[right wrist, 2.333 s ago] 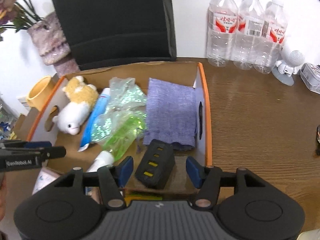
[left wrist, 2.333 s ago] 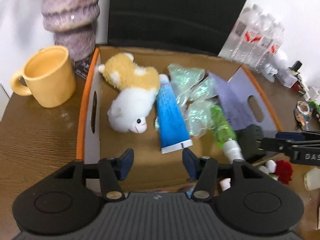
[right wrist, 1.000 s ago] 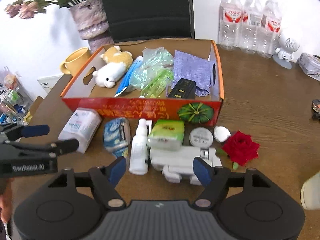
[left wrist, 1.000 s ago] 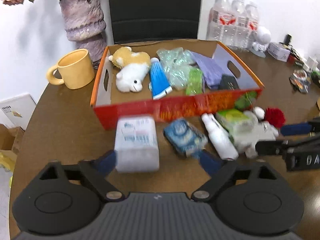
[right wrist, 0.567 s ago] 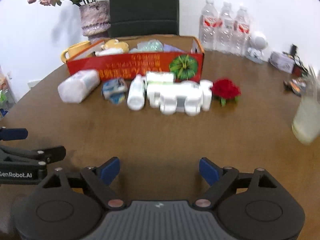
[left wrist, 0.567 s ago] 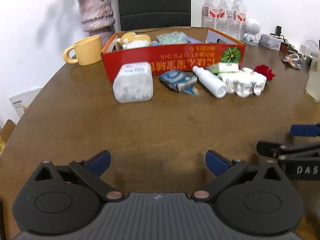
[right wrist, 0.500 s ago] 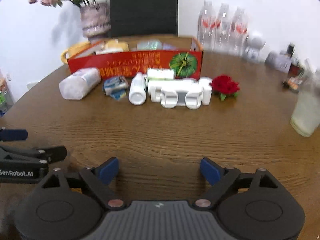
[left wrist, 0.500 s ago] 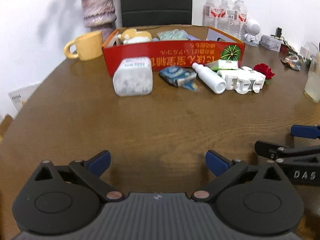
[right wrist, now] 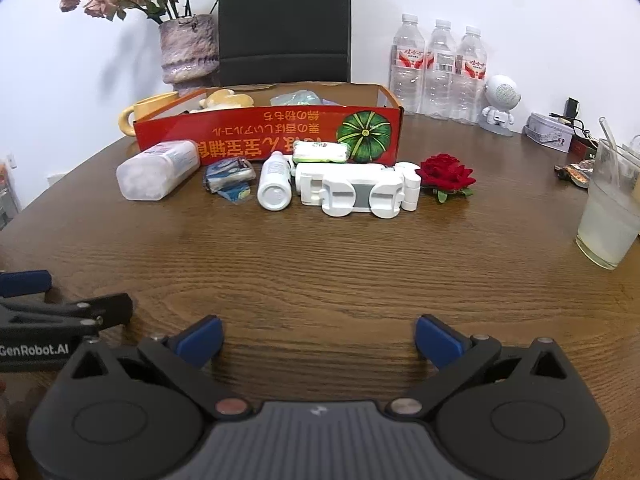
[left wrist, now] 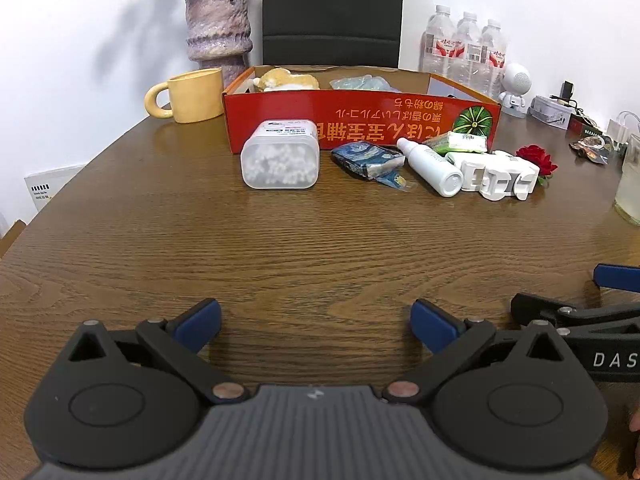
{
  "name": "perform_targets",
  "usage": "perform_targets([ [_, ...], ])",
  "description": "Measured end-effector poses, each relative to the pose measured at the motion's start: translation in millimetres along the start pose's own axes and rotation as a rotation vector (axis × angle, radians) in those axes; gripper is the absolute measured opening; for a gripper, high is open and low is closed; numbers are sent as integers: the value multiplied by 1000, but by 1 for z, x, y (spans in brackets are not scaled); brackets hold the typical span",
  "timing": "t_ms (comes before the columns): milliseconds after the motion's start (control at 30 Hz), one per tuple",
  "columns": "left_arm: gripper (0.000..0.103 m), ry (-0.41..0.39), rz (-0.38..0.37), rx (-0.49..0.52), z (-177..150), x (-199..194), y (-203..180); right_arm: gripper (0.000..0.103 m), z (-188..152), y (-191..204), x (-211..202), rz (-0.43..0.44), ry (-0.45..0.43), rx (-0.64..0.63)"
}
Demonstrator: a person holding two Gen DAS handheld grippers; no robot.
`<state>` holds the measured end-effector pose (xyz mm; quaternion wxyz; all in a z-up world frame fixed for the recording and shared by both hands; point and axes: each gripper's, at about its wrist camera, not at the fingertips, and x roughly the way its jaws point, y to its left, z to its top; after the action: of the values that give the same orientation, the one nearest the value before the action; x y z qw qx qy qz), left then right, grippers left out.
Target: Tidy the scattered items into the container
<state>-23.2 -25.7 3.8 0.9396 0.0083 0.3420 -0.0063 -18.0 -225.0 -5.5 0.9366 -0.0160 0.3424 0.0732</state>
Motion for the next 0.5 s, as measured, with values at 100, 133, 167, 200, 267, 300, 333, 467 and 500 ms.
perform_targets([
  [100, 103, 1, 0, -1, 0, 0, 0, 103, 0, 0, 0, -1, 0, -1],
  [133, 103, 1, 0, -1, 0, 0, 0, 103, 0, 0, 0, -1, 0, -1],
  [167, 103, 1, 0, -1, 0, 1, 0, 103, 0, 1, 0, -1, 0, 0],
  [200, 103, 1, 0, -1, 0, 1, 0, 103, -1, 1, -1, -1, 0, 0],
  [267, 103, 1, 0, -1, 0, 1, 0, 103, -1, 1, -1, -1, -1, 1],
  [300, 103, 1, 0, -1, 0, 1, 0, 103, 0, 0, -1, -1, -1, 2],
  [333, 103, 1, 0, -1, 0, 1, 0, 103, -1, 0, -1, -1, -1, 3],
  [467, 103, 1, 0, -1, 0, 1, 0, 103, -1, 0, -1, -8, -2, 10],
  [500, 103, 1, 0, -1, 0, 1, 0, 103, -1, -1, -1, -9, -2, 12],
])
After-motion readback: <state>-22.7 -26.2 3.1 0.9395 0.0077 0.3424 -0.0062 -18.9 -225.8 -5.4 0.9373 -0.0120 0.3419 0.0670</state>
